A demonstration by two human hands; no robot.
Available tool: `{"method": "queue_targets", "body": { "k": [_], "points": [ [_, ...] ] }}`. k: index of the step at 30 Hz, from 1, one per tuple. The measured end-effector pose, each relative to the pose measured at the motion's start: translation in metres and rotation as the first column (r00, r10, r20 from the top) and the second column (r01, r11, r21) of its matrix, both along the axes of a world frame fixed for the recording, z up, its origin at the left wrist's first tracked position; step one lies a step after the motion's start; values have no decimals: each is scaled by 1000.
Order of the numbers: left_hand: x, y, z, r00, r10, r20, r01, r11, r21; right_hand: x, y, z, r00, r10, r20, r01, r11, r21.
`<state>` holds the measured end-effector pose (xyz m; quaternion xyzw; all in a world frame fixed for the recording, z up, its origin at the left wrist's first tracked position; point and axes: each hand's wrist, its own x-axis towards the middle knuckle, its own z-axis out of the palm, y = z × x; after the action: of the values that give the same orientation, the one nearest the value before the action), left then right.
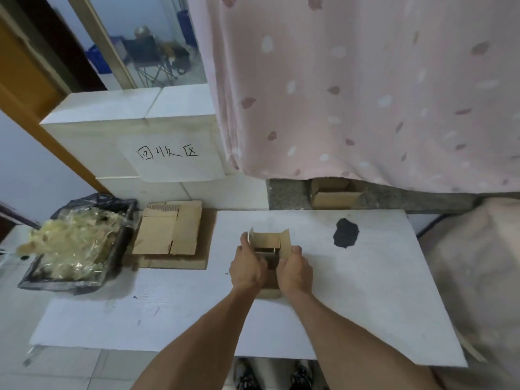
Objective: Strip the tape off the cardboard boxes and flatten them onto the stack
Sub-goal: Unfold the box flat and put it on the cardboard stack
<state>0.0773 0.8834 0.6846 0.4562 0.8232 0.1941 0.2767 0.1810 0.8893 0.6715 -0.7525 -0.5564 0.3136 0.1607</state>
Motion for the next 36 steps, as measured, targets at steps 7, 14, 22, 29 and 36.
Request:
{"method": "queue_targets", "body": {
  "k": [7, 14, 22, 29, 36],
  "points": [
    [19, 8, 14, 992, -122, -7, 122, 981, 150, 20, 5, 6, 993, -116, -9, 117, 988, 103],
    [13, 7, 14, 945, -275, -179, 313, 918, 245, 17, 15, 12, 951, -53, 306, 7, 989, 147],
    [-4, 4, -2, 929, -181, -322, 183, 983, -26, 6, 9, 13, 973, -226, 48, 214, 959, 186],
    [-13, -6, -7, 998, -68, -2, 68, 997, 20, 14, 4, 0, 972, -235, 27, 236, 959, -157],
    [-13, -10, -20, 925, -304, -228, 295, 953, -76, 26, -10, -6, 968, -147, -203, 136, 988, -68]
  ]
}}
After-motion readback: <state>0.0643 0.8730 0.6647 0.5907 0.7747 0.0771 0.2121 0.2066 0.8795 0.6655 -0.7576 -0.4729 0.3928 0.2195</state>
